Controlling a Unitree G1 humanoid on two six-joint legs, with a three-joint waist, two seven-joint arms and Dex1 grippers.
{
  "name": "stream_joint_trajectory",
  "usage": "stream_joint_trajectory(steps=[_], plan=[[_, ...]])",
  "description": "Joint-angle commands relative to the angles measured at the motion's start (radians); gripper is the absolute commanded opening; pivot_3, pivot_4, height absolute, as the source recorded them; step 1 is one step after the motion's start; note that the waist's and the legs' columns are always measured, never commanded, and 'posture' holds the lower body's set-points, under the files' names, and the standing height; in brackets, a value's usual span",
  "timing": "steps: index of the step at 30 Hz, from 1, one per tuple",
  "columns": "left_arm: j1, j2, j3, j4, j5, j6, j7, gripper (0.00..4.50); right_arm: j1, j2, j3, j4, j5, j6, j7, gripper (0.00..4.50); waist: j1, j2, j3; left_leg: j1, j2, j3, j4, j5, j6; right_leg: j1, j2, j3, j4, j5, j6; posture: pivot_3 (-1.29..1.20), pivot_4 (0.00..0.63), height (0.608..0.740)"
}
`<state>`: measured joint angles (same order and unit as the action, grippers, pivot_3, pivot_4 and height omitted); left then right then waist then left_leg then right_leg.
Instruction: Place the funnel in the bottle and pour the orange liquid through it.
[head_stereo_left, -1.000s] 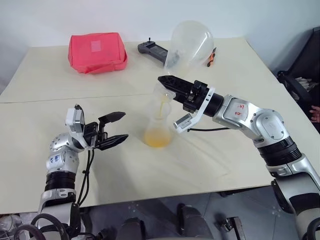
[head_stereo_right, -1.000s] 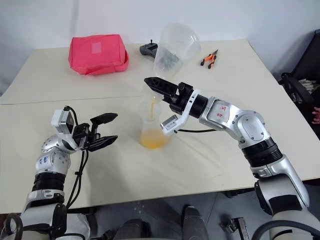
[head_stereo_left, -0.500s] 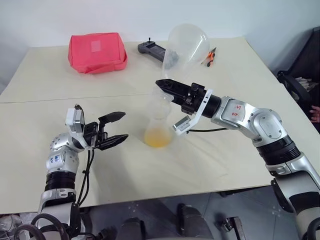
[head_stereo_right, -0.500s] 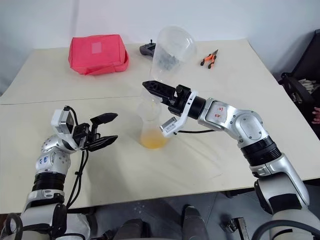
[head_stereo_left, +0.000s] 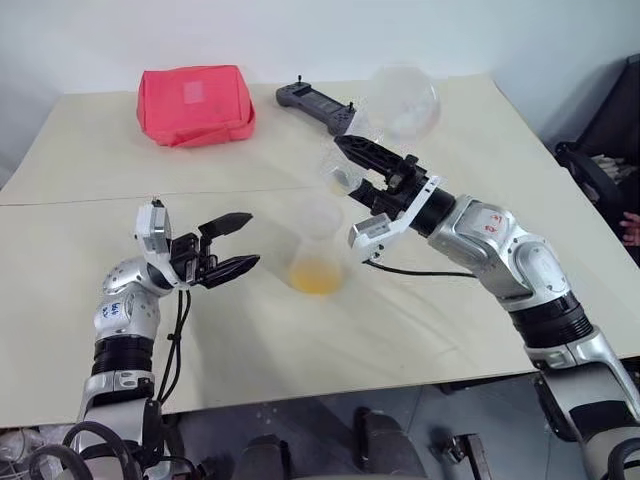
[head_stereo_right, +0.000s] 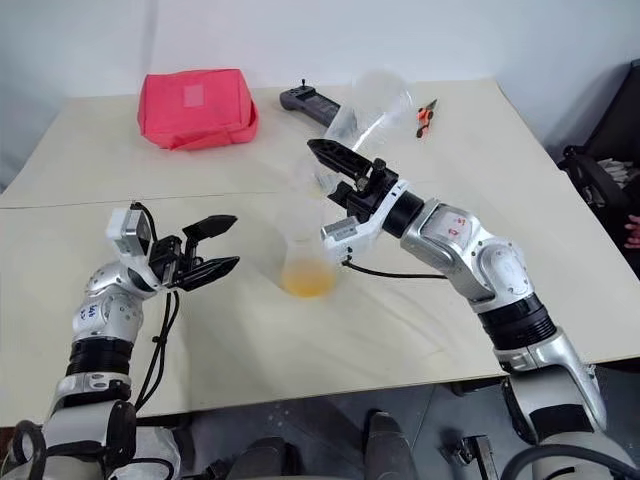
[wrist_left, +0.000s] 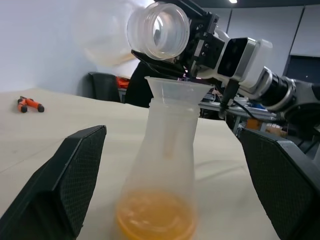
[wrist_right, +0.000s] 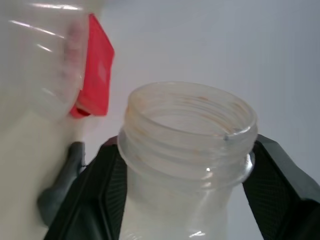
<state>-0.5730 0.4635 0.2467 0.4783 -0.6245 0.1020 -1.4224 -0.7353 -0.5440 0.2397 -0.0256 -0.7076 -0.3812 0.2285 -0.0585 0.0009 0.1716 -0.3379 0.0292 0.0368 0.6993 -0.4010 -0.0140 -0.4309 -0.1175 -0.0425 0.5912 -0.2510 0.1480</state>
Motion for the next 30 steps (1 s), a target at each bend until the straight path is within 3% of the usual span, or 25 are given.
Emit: stream_joint_trajectory(steps=[1,6,10,17,23,24,27,30], plan=[[-0.003,0.024,-0.011,-0.048,0.014,0.02,0.016,4.5,0.015,0.103,-0.154,-0.133,0.227,0.322,0.114,2.78,0.0,0.0,0.0,0.0,0.0,0.0,0.0,0.0,0.0,0.0,0.0,0.0,0.0,0.0,0.0,0.0,0.15,0.74],[0.012,0.055,-0.038,-0.075,0.046,0.052,0.051,4.5,0.044,0.231,-0.354,-0.243,0.49,0.76,0.194,2.78,0.006,0.0,0.0,0.0,0.0,-0.001,0.001,0.0,0.0,0.001,0.0,-0.001,0.001,0.0,0.0,0.0,0.15,0.74],[0.013,0.063,-0.044,-0.087,0.057,0.074,0.08,4.5,0.074,0.274,-0.482,-0.267,0.643,0.95,0.184,2.78,0.007,0.0,0.0,0.0,0.0,-0.001,0.001,0.0,0.0,0.0,0.0,-0.001,0.001,0.0,0.0,0.0,0.15,0.74],[0.033,0.083,-0.058,-0.147,0.098,0.146,0.205,4.5,0.174,0.3,-0.604,-0.199,0.794,0.926,0.114,2.78,0.005,0.001,0.0,0.001,0.0,0.0,-0.001,0.0,0.0,0.0,0.0,-0.001,0.001,0.0,0.0,0.0,0.15,0.74],[0.051,0.099,-0.056,-0.199,0.111,0.185,0.27,4.5,0.219,0.292,-0.589,-0.177,0.832,0.867,0.084,2.78,0.003,0.001,0.0,0.001,0.0,0.0,-0.001,0.001,-0.001,0.0,0.0,-0.001,0.002,0.0,0.0,0.0,0.15,0.74],[0.059,0.105,-0.055,-0.211,0.104,0.192,0.26,4.5,0.231,0.288,-0.579,-0.182,0.836,0.85,0.091,3.51,0.003,0.001,0.0,0.001,0.0,0.0,-0.001,0.001,-0.001,0.0,0.0,-0.001,0.002,0.0,0.0,0.0,0.15,0.74],[0.072,0.121,-0.05,-0.23,0.089,0.208,0.24,4.5,0.249,0.273,-0.557,-0.197,0.842,0.813,0.099,4.45,0.003,0.001,0.001,0.001,0.0,0.0,-0.001,0.001,-0.001,0.0,0.0,-0.001,0.002,0.0,0.0,0.0,0.15,0.74],[0.074,0.127,-0.046,-0.234,0.087,0.209,0.233,4.5,0.251,0.253,-0.546,-0.212,0.855,0.793,0.102,4.49,0.006,0.001,0.001,0.001,0.0,0.0,-0.001,0.001,-0.001,0.0,0.0,-0.001,0.002,0.0,0.0,0.0,0.15,0.74]])
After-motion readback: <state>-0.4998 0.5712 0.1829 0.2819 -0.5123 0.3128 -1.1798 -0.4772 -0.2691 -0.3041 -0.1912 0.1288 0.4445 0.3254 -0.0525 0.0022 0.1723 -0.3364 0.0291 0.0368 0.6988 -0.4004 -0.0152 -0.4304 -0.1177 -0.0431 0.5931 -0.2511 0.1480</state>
